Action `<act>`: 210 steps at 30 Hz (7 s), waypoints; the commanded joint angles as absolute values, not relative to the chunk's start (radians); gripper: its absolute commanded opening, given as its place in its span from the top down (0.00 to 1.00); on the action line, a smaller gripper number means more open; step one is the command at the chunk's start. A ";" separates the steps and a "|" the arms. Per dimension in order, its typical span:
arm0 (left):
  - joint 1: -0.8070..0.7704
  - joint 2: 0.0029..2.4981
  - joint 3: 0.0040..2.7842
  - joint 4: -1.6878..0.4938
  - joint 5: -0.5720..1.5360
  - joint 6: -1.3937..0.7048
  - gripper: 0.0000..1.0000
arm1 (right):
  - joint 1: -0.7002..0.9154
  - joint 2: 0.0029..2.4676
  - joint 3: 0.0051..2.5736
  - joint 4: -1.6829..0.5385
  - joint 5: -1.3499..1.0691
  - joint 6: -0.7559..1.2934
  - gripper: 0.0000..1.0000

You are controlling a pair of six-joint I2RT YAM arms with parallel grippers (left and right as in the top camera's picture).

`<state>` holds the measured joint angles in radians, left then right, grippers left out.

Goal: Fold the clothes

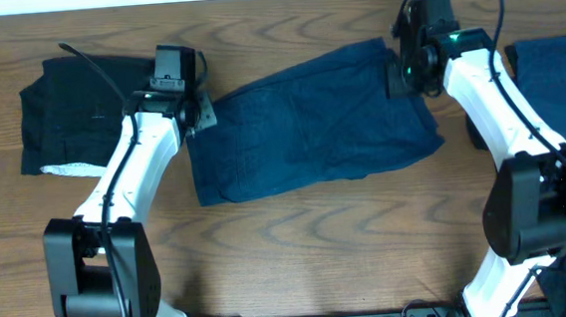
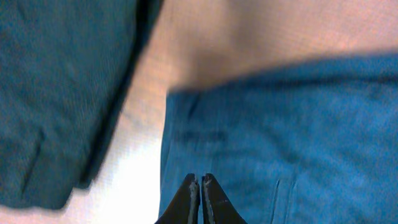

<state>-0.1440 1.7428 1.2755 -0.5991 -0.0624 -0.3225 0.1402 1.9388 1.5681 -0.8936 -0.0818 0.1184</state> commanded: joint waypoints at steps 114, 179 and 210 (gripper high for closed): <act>-0.075 1.968 1.185 -0.619 0.270 -0.315 0.24 | 0.474 2.166 1.557 -0.676 -0.300 0.389 0.99; -0.078 1.760 1.458 -0.833 0.274 -0.260 0.94 | 0.400 2.183 1.704 -0.956 -0.667 0.342 0.99; -0.083 1.756 1.551 -0.871 0.277 -0.255 0.94 | 0.441 2.186 1.768 -0.891 -0.572 0.335 0.99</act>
<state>-0.0803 1.7634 1.5097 -0.8642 0.2817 -0.2668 0.4839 2.2055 1.7081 -0.8928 -0.5911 0.3660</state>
